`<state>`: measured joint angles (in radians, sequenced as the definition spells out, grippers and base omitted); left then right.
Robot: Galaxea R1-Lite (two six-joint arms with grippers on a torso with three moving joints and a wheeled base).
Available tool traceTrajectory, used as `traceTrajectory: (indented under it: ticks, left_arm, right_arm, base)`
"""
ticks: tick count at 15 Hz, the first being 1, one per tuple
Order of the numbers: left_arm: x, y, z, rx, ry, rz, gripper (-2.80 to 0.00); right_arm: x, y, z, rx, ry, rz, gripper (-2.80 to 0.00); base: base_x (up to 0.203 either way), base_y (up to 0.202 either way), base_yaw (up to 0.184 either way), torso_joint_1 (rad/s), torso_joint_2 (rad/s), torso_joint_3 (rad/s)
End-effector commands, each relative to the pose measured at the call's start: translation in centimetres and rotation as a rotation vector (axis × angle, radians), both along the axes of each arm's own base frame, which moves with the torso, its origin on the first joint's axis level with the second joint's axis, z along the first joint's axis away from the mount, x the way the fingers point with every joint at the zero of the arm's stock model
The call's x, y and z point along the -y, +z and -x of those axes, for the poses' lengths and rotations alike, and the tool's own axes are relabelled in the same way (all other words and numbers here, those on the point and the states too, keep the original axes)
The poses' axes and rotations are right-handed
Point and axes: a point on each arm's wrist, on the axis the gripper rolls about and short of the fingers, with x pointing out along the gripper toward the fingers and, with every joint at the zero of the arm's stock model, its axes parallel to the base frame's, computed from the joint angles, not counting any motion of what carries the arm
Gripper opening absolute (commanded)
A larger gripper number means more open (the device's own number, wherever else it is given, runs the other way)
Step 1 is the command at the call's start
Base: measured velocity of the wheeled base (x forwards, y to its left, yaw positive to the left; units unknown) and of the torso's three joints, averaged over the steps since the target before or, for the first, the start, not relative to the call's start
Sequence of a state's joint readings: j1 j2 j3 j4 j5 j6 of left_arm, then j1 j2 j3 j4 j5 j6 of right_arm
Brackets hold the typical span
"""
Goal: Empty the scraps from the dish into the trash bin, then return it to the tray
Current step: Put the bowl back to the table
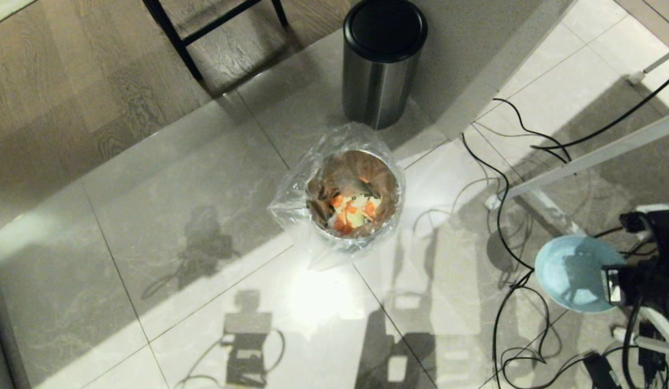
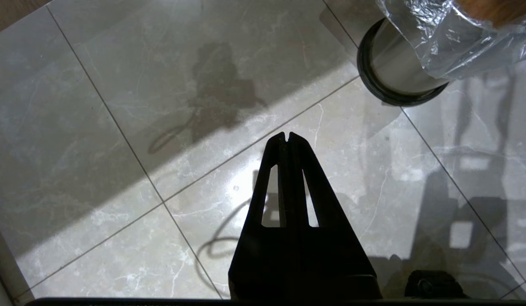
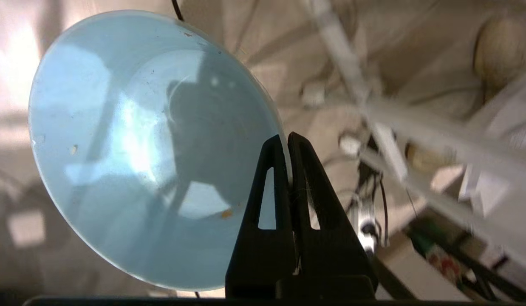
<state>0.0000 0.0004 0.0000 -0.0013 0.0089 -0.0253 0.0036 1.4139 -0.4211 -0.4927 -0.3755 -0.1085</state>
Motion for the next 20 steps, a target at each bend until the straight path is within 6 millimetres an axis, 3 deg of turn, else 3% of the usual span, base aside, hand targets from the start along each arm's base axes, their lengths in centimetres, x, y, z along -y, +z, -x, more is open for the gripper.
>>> traceTrajectory:
  ticks: [1, 8, 15, 20]
  left_arm:
    - [0.0, 0.0, 0.0, -0.001, 0.001, 0.001, -2.80]
    - [0.0, 0.0, 0.0, -0.001, 0.000, 0.001, -2.80]
    - [0.0, 0.0, 0.0, -0.001, 0.000, 0.001, -2.80]
    - [0.0, 0.0, 0.0, -0.001, 0.000, -0.001, -2.80]
  right_arm:
    - [0.0, -1.0, 1.7, -0.029, -0.001, 0.003, -2.80]
    - [-0.1, -4.6, 7.9, -0.130, 0.017, 0.003, -2.80]
    - [-0.2, -5.2, 13.7, -0.078, 0.108, -0.006, -2.80]
    - [-0.4, -5.3, 17.5, 0.094, 0.215, -0.041, -2.80]
  base:
    - [0.000, 0.000, 0.000, 0.000, 0.00, 0.000]
    - [0.000, 0.000, 0.000, 0.000, 0.00, 0.000]
    - [0.000, 0.000, 0.000, 0.000, 0.00, 0.000]
    - [0.000, 0.000, 0.000, 0.000, 0.00, 0.000]
